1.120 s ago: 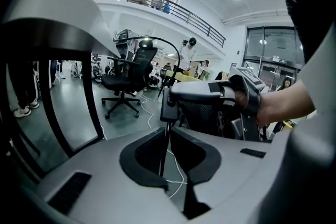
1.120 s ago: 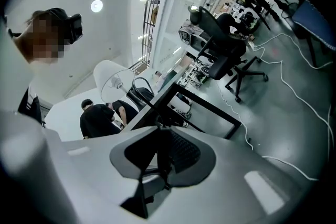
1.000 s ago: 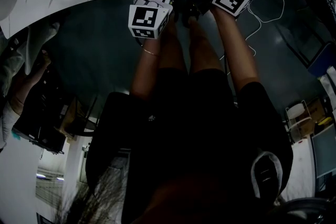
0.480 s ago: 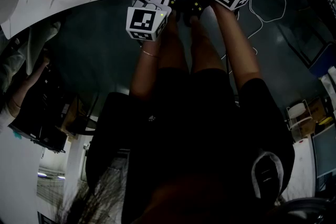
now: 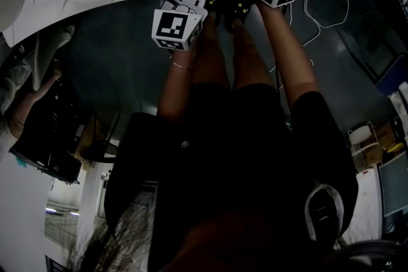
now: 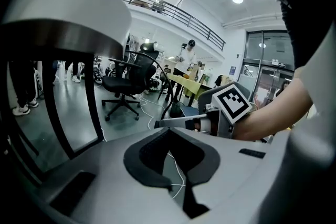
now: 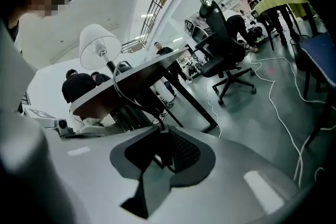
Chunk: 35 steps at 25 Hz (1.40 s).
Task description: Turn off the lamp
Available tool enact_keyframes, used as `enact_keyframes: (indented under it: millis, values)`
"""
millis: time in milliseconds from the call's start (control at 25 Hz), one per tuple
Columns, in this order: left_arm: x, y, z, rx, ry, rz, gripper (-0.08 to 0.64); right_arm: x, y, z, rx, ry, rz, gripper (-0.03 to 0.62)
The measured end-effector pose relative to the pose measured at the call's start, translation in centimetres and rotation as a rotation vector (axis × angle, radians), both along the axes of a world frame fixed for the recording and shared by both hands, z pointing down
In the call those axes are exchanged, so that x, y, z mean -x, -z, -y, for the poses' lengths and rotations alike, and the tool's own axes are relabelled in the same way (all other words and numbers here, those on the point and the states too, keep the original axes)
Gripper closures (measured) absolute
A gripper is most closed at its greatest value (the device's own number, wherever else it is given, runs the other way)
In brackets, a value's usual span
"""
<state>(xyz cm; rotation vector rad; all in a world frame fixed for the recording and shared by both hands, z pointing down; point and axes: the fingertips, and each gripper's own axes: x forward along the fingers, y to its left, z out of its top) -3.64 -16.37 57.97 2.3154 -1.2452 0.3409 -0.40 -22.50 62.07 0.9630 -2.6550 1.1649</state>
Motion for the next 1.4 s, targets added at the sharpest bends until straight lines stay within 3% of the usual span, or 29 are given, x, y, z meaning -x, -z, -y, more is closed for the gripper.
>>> enact_keyframes:
  millis: [560,920,1400]
  values:
    - [0.6,0.3,-0.6,0.011,0.016,0.01,0.554,0.0,-0.6,-0.7,0.003,0.009,-0.066,0.528]
    - [0.0,1.3,-1.0,-0.014,0.008,0.012,0.554,-1.3,1.4,-1.2,-0.039,-0.035,-0.045,0.591]
    - [-1.4,3.2,-2.1,-0.016,-0.029,0.029,0.554,-2.7,5.9,-3.1,-0.077,-0.044,0.02,0.592]
